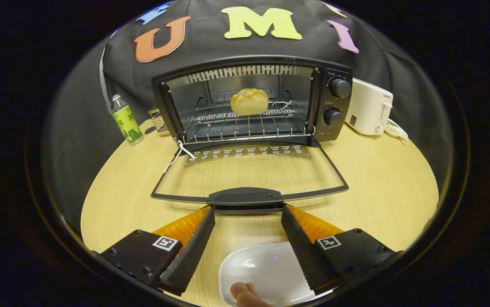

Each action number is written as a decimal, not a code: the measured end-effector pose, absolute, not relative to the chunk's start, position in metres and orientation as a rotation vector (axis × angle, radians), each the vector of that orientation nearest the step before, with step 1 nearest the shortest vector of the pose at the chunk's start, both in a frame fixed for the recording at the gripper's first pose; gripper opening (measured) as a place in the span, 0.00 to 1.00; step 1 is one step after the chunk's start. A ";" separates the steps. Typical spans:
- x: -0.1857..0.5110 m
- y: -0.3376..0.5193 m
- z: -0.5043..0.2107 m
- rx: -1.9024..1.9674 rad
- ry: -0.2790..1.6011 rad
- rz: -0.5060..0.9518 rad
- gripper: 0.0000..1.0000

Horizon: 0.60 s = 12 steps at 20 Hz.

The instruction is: Open the toaster oven, put the food inside, and close the toaster oven door.

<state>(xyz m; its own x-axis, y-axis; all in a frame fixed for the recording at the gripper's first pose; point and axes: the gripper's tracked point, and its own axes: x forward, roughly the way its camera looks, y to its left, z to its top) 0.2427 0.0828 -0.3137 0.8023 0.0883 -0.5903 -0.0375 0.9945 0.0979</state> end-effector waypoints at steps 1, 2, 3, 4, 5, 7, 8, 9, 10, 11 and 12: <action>0.241 0.083 -0.316 0.073 0.657 0.057 1.00; 0.241 0.083 -0.313 0.068 0.667 0.045 1.00; 0.240 0.083 -0.312 0.070 0.674 0.037 1.00; 0.241 0.084 -0.309 0.073 0.672 0.031 1.00; 0.239 0.083 -0.303 0.070 0.667 0.027 1.00; 0.238 0.085 -0.287 0.069 0.639 0.037 1.00; 0.239 0.085 -0.279 0.065 0.620 0.037 1.00; 0.240 0.084 -0.272 0.069 0.603 0.035 1.00; 0.241 0.085 -0.263 0.061 0.586 0.035 1.00; 0.244 0.085 -0.254 0.063 0.561 0.036 1.00; 0.246 0.084 -0.249 0.067 0.546 0.034 1.00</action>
<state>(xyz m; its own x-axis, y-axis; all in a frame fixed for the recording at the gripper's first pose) 0.2462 0.0841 -0.2491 0.8539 0.0498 -0.5181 -0.0143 0.9973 0.0723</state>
